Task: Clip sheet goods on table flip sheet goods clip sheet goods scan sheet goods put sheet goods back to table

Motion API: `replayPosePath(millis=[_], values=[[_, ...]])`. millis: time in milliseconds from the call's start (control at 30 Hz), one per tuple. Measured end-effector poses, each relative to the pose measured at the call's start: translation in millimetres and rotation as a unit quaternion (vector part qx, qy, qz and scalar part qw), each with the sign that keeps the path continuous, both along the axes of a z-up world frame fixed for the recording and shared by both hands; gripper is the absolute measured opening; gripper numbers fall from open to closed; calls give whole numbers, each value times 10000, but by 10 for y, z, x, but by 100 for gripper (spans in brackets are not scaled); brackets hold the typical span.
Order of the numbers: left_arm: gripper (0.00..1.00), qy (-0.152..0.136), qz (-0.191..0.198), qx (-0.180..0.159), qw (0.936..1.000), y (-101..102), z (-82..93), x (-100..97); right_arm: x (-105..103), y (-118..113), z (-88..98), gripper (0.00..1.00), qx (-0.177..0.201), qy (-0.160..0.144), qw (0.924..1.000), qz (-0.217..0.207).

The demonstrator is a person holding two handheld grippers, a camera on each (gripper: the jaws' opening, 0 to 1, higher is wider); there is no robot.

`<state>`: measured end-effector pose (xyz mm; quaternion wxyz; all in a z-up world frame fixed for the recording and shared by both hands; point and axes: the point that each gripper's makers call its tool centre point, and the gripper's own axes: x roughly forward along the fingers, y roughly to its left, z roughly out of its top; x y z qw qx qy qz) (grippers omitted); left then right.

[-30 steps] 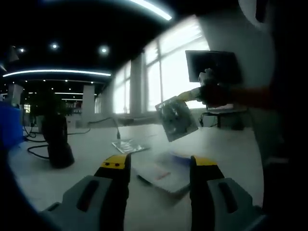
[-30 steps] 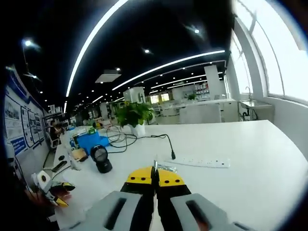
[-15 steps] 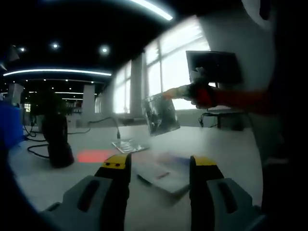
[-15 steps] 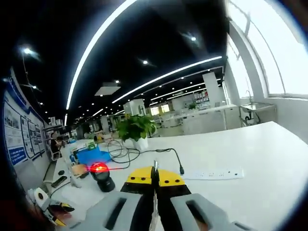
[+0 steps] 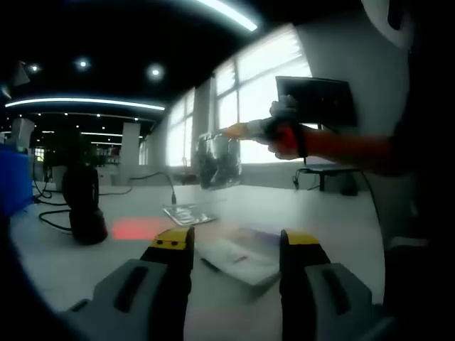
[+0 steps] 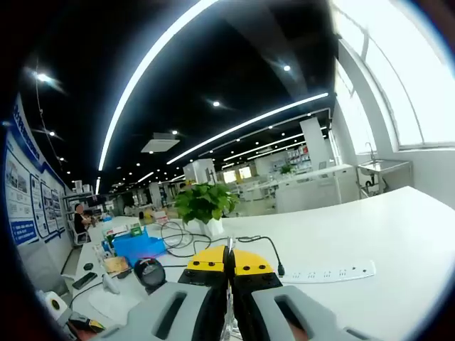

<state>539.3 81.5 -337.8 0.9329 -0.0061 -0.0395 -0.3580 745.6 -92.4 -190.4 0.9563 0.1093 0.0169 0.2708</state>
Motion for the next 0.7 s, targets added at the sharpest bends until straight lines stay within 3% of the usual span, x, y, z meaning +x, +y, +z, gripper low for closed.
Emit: replayPosePath(millis=[100,267,700], values=[[41,-49,44,-24,10000,21,20,4,24,28,76,0,187,-73,9998,-47],[41,-47,24,-11,10000,11,14,-1,21,218,134,0,187,-181,9997,-7],[41,-55,32,47,10000,-3,3,0,326,536,192,0,254,-260,9993,72]])
